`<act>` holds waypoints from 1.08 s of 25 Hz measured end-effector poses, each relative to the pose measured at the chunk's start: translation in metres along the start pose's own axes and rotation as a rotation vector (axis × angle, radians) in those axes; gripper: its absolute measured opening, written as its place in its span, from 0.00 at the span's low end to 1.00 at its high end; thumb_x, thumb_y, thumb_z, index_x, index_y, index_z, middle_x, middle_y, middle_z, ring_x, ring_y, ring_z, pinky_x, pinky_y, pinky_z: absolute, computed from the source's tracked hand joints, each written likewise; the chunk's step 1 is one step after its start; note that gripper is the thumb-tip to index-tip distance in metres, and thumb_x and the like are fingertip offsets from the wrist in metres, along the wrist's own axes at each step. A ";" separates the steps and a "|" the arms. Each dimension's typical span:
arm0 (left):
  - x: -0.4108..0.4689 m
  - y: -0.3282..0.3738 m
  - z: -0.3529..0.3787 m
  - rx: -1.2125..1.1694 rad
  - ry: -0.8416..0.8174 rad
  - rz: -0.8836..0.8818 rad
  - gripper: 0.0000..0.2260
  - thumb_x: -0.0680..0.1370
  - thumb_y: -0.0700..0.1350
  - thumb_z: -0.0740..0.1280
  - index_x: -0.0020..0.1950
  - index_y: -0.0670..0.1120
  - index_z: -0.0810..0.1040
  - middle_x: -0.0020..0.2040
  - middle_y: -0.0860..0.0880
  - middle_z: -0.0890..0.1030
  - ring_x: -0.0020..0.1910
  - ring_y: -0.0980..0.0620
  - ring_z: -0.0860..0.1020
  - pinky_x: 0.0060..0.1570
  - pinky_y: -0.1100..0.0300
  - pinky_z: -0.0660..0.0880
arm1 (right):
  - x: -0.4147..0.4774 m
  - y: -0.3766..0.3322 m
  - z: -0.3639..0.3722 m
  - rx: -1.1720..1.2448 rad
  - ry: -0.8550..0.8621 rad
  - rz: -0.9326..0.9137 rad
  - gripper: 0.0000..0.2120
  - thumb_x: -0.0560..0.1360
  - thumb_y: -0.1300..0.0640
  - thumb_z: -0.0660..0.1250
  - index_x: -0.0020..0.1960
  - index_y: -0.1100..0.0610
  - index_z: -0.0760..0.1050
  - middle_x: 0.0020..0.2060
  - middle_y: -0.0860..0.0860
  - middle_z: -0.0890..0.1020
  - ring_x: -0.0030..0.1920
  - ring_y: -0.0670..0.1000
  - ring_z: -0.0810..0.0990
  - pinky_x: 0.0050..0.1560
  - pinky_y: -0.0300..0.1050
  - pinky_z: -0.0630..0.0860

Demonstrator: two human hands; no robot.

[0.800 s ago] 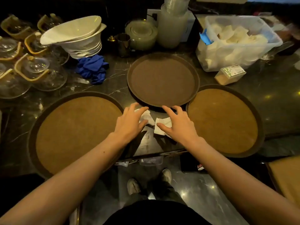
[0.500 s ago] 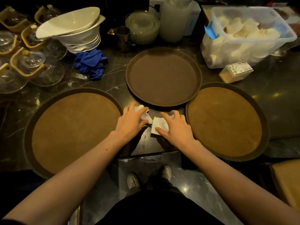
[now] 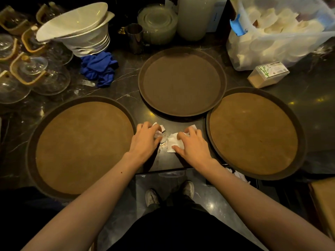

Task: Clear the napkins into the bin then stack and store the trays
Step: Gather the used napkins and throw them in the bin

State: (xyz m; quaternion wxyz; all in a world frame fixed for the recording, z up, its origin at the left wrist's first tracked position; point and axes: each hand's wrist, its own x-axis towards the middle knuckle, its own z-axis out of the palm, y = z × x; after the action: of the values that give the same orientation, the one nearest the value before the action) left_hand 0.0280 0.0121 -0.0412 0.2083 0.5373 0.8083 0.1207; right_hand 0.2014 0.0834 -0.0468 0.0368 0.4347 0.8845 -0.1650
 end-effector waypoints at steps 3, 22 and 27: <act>-0.003 0.000 0.003 -0.028 0.020 0.011 0.09 0.78 0.48 0.66 0.58 0.49 0.76 0.55 0.46 0.75 0.60 0.44 0.70 0.46 0.54 0.72 | -0.001 0.001 0.003 0.080 0.031 -0.024 0.11 0.77 0.46 0.67 0.52 0.53 0.75 0.56 0.53 0.73 0.59 0.56 0.70 0.49 0.48 0.75; -0.052 0.021 -0.007 -1.193 -0.002 -0.336 0.13 0.76 0.40 0.70 0.60 0.49 0.80 0.56 0.45 0.82 0.53 0.47 0.82 0.49 0.53 0.82 | -0.024 -0.046 -0.028 1.523 0.316 0.525 0.09 0.74 0.70 0.68 0.49 0.58 0.79 0.47 0.55 0.83 0.51 0.54 0.84 0.50 0.48 0.82; -0.064 0.035 -0.012 -1.321 -0.057 -0.199 0.15 0.77 0.42 0.70 0.63 0.51 0.78 0.58 0.47 0.82 0.58 0.50 0.81 0.57 0.51 0.79 | -0.042 -0.054 -0.038 1.915 0.249 0.521 0.11 0.77 0.73 0.63 0.53 0.60 0.76 0.48 0.58 0.83 0.48 0.56 0.85 0.47 0.50 0.83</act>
State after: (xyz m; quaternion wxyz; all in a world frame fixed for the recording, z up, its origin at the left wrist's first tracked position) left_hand 0.0720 -0.0328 -0.0026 0.5252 0.2227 0.6044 0.5561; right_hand 0.1884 0.0336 0.0114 -0.3868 0.4755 0.2535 -0.7484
